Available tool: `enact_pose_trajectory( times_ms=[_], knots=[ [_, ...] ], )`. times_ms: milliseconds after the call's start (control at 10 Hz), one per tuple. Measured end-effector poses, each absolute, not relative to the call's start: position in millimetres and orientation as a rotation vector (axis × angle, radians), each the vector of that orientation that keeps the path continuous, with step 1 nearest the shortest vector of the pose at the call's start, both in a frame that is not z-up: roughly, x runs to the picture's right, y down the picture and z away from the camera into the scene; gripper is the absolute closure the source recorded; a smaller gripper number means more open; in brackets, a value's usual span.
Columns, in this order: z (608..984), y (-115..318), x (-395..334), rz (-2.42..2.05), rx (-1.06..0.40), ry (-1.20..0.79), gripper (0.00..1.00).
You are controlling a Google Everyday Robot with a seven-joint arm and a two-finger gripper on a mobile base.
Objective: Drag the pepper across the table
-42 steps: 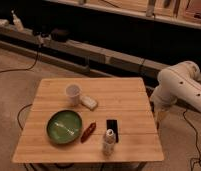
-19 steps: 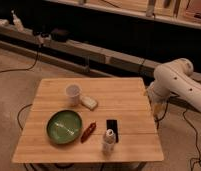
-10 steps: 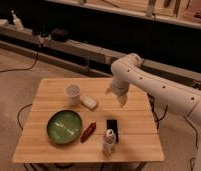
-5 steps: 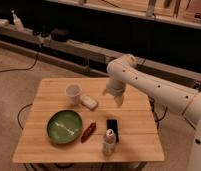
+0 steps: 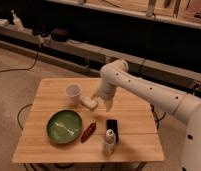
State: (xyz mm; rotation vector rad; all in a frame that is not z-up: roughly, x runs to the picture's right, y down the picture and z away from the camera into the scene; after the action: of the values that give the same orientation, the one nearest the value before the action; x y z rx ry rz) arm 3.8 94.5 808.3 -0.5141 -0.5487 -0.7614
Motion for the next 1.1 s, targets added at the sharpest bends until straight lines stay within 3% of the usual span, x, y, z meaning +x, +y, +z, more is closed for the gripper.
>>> enact_pose_trajectory(
  times_ms=[400, 1100],
  knots=[
    [827.7, 131.1, -20.4, -0.833, -0.601, -0.619, 0.35],
    [827.4, 145.8, -21.8, -0.849, -0.631, -0.627, 0.35]
  ],
)
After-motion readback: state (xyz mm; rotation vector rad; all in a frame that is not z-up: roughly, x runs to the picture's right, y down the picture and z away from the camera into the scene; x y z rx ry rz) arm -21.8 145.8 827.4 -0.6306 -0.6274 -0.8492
